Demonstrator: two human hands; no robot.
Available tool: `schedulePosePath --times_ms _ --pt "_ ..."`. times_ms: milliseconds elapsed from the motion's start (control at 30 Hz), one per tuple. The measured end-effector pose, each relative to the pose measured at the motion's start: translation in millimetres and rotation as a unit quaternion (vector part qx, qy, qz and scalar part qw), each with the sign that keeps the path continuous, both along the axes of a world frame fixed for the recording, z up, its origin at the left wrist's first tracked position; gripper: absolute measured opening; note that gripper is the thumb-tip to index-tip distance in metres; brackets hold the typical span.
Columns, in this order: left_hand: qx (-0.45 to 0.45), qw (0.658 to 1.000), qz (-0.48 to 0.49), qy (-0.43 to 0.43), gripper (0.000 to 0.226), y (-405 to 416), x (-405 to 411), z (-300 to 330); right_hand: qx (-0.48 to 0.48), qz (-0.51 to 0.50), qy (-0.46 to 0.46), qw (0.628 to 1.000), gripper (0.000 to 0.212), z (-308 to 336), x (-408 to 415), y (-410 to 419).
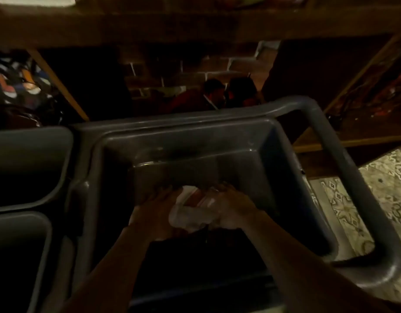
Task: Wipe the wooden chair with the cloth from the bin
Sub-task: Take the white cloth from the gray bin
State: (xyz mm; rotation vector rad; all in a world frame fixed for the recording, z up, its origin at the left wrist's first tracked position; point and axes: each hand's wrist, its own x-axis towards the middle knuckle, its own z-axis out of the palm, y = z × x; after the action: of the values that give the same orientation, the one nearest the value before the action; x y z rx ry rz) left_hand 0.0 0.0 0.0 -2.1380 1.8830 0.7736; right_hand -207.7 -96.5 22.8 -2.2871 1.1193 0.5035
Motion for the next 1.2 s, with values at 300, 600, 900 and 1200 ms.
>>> schedulePosePath --times_ms 300,600,900,1200 --pt "-0.03 0.999 -0.015 0.0 0.059 4 0 -14 -0.039 -0.011 -0.001 0.999 0.046 -15 7 5" --pt "-0.132 0.991 -0.018 -0.021 0.043 -24 12 75 -0.114 -0.053 -0.023 0.992 0.035 63 12 -12" --pt "-0.265 0.96 -0.056 -0.071 0.041 -49 13 207 -0.227 -0.063 -0.071 0.969 0.032 203 9 -21" --pt "-0.386 0.914 -0.097 -0.077 0.045 -63 -1 322 -0.348 -0.114 -0.085 0.927 0.031 320 -12 -14"
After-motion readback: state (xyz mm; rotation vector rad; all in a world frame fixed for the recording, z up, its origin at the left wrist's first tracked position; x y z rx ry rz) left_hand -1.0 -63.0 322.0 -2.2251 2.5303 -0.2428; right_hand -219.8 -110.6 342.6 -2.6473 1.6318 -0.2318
